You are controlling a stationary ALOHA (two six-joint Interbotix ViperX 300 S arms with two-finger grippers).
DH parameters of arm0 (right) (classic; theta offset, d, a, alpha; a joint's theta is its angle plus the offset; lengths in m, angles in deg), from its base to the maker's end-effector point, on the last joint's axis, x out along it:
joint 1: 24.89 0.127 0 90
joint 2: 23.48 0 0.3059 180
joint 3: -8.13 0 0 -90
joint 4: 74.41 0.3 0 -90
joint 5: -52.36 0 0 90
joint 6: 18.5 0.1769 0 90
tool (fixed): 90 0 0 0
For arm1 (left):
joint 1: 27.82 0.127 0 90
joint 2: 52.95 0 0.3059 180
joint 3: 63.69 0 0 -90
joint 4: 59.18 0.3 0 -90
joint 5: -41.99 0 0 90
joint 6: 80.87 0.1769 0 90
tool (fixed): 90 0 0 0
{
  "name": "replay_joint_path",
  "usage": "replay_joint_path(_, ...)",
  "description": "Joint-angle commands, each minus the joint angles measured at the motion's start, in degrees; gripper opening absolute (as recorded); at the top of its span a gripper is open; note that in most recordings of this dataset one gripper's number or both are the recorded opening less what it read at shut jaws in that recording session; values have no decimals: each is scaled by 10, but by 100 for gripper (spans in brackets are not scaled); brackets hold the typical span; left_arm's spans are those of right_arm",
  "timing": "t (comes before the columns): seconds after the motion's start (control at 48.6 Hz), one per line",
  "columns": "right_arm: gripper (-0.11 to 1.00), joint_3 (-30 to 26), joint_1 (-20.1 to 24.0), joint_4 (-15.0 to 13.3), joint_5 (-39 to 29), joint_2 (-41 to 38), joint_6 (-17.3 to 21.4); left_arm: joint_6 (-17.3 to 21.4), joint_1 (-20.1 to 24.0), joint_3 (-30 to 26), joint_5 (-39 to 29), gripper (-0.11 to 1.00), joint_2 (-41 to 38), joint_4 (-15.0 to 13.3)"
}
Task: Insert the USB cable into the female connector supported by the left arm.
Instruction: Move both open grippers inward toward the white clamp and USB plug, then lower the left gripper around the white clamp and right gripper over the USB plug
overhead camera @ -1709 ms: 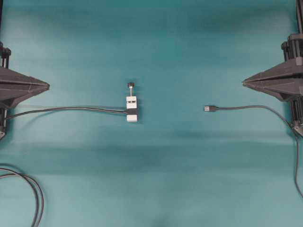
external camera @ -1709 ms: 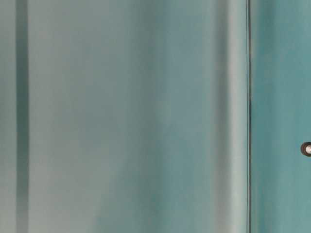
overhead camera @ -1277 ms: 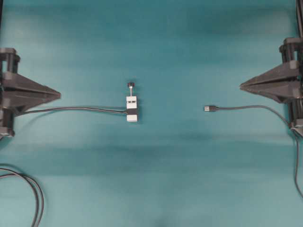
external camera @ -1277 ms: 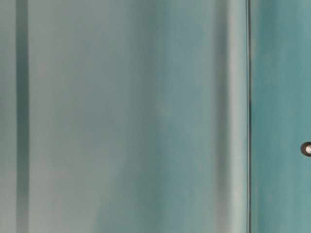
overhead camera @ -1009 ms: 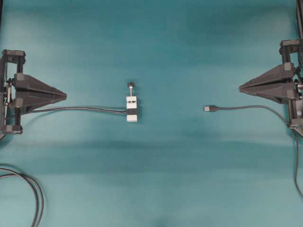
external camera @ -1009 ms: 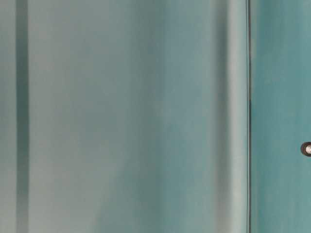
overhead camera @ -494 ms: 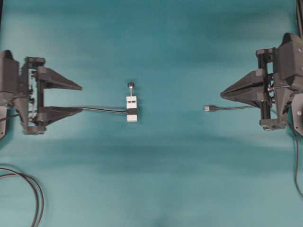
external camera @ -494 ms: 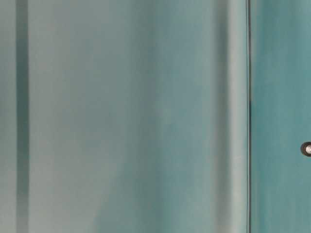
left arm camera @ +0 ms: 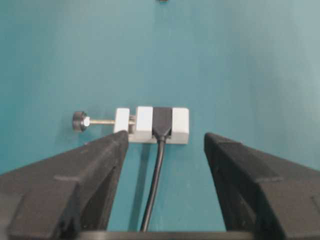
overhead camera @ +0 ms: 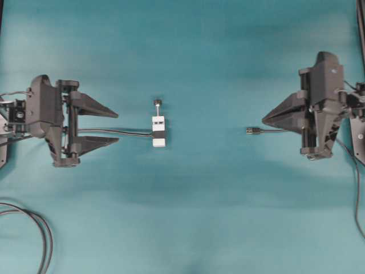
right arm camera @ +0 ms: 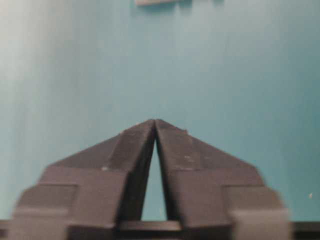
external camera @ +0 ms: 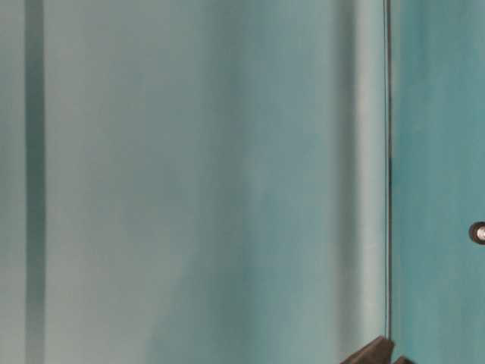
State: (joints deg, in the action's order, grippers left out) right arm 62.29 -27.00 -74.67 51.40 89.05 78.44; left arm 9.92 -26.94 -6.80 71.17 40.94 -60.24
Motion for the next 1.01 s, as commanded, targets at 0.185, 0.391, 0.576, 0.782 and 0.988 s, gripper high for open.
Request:
replay_joint_path(0.185,62,-2,-7,-6,18,-61,0,8,0,-5,65,70,-78,1)
replay_joint_path(0.391,61,12,-13,-5,19,-98,0,9,6,-5,75,70,-117,1)
replay_joint_path(0.576,60,28,-13,-6,41,-120,1,7,7,-7,58,70,-120,0)
replay_joint_path(0.782,60,62,-25,-5,123,-123,2,4,9,-14,31,70,-118,0)
replay_joint_path(0.988,61,91,-46,-5,185,-123,1,3,9,-27,0,70,-106,0)
